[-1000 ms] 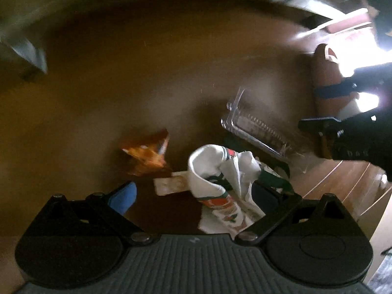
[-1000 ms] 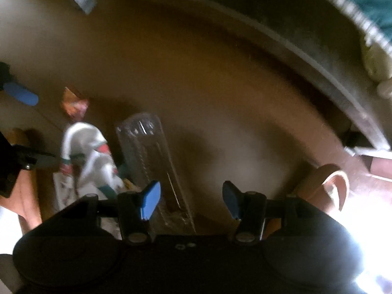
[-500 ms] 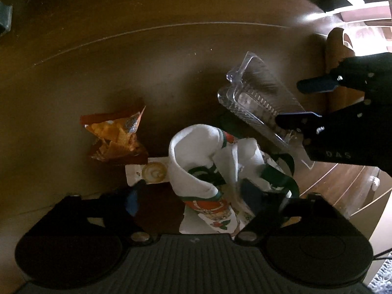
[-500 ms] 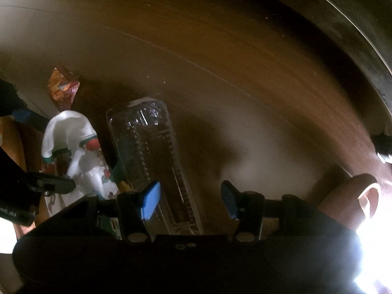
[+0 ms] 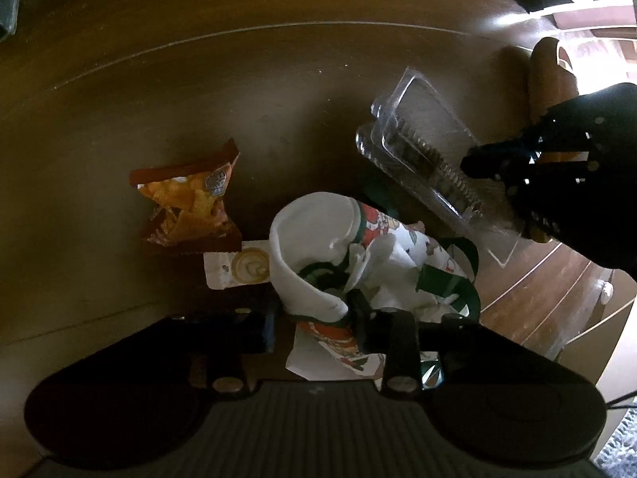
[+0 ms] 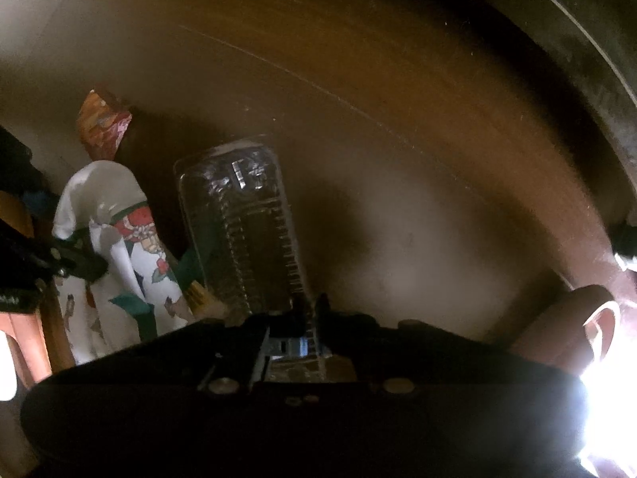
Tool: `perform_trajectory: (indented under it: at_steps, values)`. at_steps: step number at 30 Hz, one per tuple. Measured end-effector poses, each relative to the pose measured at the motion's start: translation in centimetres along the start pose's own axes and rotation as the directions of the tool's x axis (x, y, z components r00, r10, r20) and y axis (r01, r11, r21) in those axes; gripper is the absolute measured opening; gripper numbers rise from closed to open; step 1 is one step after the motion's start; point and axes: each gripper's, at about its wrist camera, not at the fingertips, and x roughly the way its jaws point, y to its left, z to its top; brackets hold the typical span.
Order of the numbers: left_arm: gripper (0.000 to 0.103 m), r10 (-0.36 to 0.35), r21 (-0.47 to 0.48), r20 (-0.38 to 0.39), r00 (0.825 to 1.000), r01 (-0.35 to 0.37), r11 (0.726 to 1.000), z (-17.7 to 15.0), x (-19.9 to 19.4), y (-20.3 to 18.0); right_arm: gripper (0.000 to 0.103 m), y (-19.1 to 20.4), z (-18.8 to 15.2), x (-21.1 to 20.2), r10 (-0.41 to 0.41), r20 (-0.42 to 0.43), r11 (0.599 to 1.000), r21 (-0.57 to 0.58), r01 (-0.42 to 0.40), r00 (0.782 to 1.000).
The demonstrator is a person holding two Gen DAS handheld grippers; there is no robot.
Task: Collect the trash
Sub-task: 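Close the left tool on the white tissue while the right tool grasps the clear plastic tray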
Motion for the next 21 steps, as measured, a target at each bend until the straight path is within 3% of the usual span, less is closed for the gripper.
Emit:
perform_trajectory:
  at_steps: [12,21]
  values:
    - [0.028,-0.016,-0.007,0.085,0.996,0.017,1.000,-1.4,-4.9,0.1,0.000,-0.3,-0.4,-4.1,-0.028,0.072,0.999,-0.030,0.030,0.997]
    - [0.028,0.071,-0.064,0.147,0.987,-0.062,0.996,-1.1,-6.9,3.1,0.000,0.3,-0.1,-5.8,-0.045,0.092,0.999,0.001,0.045,0.995]
